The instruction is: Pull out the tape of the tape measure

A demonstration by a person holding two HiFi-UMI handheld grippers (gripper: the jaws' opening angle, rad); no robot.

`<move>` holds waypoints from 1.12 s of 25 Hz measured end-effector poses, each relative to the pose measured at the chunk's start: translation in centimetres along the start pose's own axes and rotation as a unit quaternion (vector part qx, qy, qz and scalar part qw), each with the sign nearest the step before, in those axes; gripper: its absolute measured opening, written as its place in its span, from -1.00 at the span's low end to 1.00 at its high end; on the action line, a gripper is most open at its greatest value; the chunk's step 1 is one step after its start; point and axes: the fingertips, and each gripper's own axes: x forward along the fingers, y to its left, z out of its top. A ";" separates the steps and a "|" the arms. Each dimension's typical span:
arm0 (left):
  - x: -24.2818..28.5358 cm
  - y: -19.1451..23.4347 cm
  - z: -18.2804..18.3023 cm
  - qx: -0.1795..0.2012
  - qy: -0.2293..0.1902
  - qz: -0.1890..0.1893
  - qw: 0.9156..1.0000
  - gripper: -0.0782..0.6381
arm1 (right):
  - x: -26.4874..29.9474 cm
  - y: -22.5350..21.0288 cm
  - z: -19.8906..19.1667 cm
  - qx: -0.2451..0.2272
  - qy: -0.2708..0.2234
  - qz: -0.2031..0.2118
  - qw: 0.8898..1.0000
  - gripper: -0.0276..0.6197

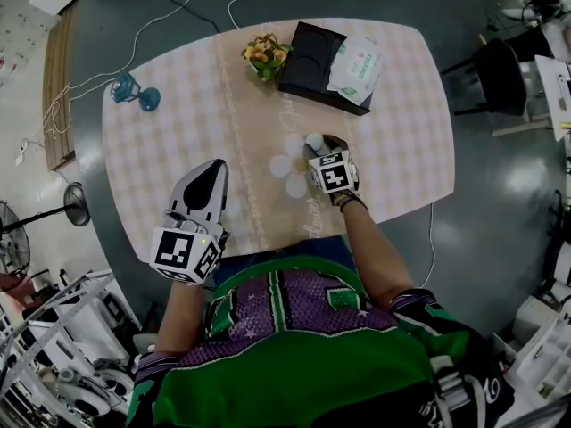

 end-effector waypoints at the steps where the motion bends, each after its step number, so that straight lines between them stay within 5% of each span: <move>1: -0.1 0.0 -0.1 0.000 0.000 0.000 1.000 -0.72 | 0.0 0.1 0.0 -0.002 0.000 0.000 1.000 -0.23; 12: -2.4 0.2 0.9 0.001 -0.023 0.000 1.000 -0.72 | -2.2 1.0 0.3 -0.022 0.001 -0.008 1.000 -0.24; 28: -9.2 -0.2 3.2 0.007 -0.079 -0.025 0.997 -0.72 | -11.6 5.5 4.7 -0.075 -0.065 -0.035 0.994 -0.24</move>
